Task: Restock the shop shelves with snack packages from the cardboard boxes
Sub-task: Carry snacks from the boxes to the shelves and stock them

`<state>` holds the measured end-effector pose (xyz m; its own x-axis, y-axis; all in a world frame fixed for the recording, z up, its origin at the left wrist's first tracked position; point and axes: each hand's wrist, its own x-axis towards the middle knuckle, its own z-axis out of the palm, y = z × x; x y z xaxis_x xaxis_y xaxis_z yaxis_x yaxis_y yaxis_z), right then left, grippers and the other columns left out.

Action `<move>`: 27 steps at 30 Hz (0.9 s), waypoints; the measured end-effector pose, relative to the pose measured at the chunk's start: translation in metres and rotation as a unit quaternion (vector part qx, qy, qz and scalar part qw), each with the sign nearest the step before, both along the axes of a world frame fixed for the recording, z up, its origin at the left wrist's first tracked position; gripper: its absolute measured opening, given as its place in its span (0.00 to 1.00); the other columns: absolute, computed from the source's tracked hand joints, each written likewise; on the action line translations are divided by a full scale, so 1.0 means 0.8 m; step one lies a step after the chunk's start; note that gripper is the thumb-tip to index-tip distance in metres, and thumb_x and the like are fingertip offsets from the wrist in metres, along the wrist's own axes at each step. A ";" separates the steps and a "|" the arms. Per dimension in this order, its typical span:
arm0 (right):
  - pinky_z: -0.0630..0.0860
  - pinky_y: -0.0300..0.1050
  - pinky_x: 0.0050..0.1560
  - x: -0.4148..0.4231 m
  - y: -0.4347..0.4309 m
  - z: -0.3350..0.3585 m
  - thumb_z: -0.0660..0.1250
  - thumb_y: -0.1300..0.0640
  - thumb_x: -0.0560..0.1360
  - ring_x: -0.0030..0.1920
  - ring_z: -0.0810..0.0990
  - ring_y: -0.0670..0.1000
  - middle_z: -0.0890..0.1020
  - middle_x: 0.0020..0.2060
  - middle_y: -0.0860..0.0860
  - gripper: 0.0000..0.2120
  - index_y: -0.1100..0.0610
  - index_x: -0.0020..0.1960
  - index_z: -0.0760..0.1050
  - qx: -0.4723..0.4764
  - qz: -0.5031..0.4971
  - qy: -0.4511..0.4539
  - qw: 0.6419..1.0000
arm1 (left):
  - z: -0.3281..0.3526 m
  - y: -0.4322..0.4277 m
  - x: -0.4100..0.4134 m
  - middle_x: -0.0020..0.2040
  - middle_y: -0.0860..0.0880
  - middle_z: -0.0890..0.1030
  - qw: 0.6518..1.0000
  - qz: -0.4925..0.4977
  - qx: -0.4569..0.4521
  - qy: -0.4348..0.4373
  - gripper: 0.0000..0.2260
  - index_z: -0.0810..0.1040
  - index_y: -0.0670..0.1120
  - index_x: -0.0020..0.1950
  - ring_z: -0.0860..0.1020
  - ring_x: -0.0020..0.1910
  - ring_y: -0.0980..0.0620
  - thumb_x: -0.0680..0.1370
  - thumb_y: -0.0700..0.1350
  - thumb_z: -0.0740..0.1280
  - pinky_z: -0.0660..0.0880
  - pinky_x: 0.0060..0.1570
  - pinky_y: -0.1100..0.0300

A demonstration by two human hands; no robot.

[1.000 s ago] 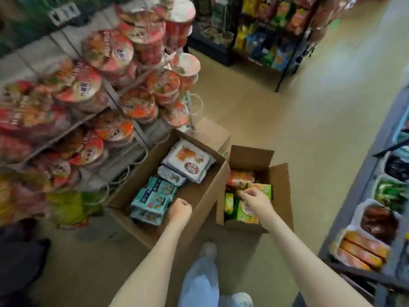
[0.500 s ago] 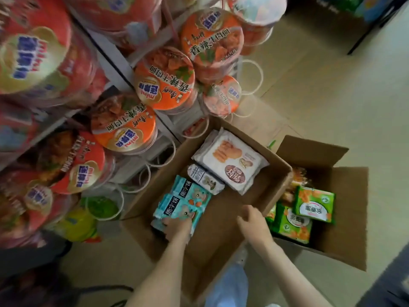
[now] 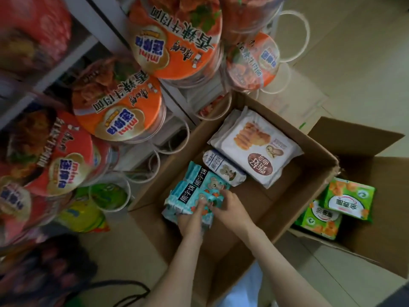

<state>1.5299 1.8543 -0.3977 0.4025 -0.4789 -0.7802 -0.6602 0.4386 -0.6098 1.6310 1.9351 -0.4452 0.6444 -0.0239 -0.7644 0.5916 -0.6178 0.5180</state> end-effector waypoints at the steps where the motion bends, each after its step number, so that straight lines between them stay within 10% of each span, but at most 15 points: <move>1: 0.68 0.35 0.57 0.001 -0.004 0.000 0.68 0.54 0.75 0.65 0.70 0.48 0.69 0.66 0.49 0.29 0.55 0.73 0.63 0.025 -0.029 -0.002 0.999 | 0.008 0.003 -0.001 0.57 0.46 0.81 1.000 -0.020 -0.020 0.005 0.24 0.75 0.44 0.62 0.81 0.53 0.47 0.68 0.40 0.77 0.78 0.48 0.55; 13: 0.81 0.48 0.48 -0.051 -0.064 0.015 0.71 0.54 0.74 0.47 0.85 0.55 0.86 0.47 0.54 0.14 0.58 0.57 0.76 0.242 -0.131 -0.093 0.957 | 0.062 -0.030 -0.031 0.51 0.49 0.84 0.945 -0.246 -0.108 0.189 0.20 0.75 0.48 0.62 0.84 0.48 0.51 0.72 0.39 0.74 0.79 0.45 0.60; 18: 0.81 0.50 0.48 -0.073 -0.070 0.018 0.72 0.52 0.72 0.46 0.85 0.56 0.86 0.46 0.54 0.17 0.58 0.58 0.74 0.227 -0.173 -0.090 0.954 | 0.067 -0.038 -0.042 0.55 0.53 0.83 0.932 -0.279 -0.109 0.202 0.17 0.73 0.55 0.65 0.80 0.56 0.53 0.77 0.56 0.66 0.75 0.57 0.56; 21: 0.81 0.49 0.44 -0.080 -0.065 0.015 0.73 0.54 0.72 0.46 0.85 0.56 0.85 0.47 0.55 0.20 0.57 0.60 0.72 0.217 -0.203 -0.095 0.950 | 0.059 -0.034 -0.040 0.63 0.52 0.78 0.951 -0.273 -0.045 0.138 0.25 0.72 0.58 0.67 0.74 0.65 0.49 0.76 0.69 0.55 0.66 0.68 0.46; 27: 0.82 0.50 0.46 -0.078 -0.046 0.003 0.72 0.56 0.72 0.45 0.85 0.56 0.86 0.46 0.55 0.16 0.57 0.58 0.74 0.196 -0.243 -0.085 0.946 | 0.032 0.007 -0.015 0.64 0.40 0.72 0.965 -0.171 0.198 -0.022 0.18 0.71 0.41 0.66 0.74 0.61 0.40 0.79 0.47 0.65 0.75 0.57 0.50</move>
